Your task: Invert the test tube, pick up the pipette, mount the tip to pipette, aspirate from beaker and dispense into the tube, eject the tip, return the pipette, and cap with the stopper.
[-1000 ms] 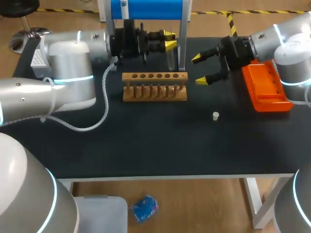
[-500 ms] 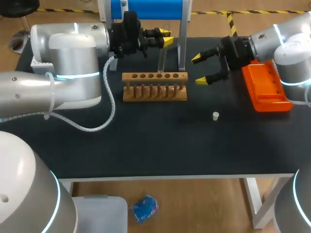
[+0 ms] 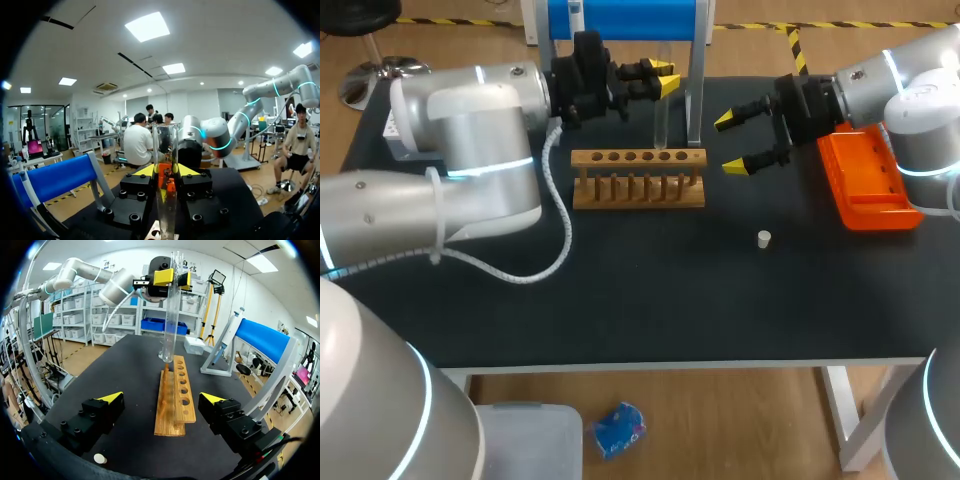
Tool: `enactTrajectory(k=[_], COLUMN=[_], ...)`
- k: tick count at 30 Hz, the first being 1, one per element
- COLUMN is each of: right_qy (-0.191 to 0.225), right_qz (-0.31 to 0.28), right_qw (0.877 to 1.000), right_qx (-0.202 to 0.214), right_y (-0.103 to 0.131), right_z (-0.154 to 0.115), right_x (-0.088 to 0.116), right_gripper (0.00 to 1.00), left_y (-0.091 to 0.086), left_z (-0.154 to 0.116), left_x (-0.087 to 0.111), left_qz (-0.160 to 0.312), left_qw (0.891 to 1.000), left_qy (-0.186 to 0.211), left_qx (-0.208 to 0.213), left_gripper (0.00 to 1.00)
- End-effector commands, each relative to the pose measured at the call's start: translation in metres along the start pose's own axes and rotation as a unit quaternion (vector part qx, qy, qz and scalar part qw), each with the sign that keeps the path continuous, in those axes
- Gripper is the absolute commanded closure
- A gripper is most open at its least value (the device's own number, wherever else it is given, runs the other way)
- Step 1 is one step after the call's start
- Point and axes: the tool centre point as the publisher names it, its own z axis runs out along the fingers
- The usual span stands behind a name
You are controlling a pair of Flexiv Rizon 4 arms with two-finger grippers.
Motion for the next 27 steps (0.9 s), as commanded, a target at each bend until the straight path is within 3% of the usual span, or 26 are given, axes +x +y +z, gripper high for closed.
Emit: enactTrajectory(k=[1, 6, 12, 27], right_qy=[0.0, 0.0, 0.0, 0.0], right_qz=[0.0, 0.0, 0.0, 0.0], right_qw=[1.0, 1.0, 1.0, 1.0], right_qx=[0.001, 0.001, 0.001, 0.001], right_y=[0.001, 0.001, 0.001, 0.001], right_z=[0.0, 0.0, 0.0, 0.0], right_x=[0.001, 0.001, 0.001, 0.001], right_gripper=[0.0, 0.0, 0.0, 0.0], left_y=[0.0, 0.004, 0.011, 0.025], left_z=[0.001, 0.01, 0.014, 0.01], left_x=[0.001, 0.0, -0.014, -0.04], left_qz=[0.001, 0.001, -0.02, -0.04], left_qw=[1.0, 1.0, 1.0, 0.999], left_qy=[-0.003, 0.009, -0.005, 0.006], left_qx=[0.001, -0.005, -0.02, 0.0], left_gripper=[1.0, 1.0, 1.0, 1.0])
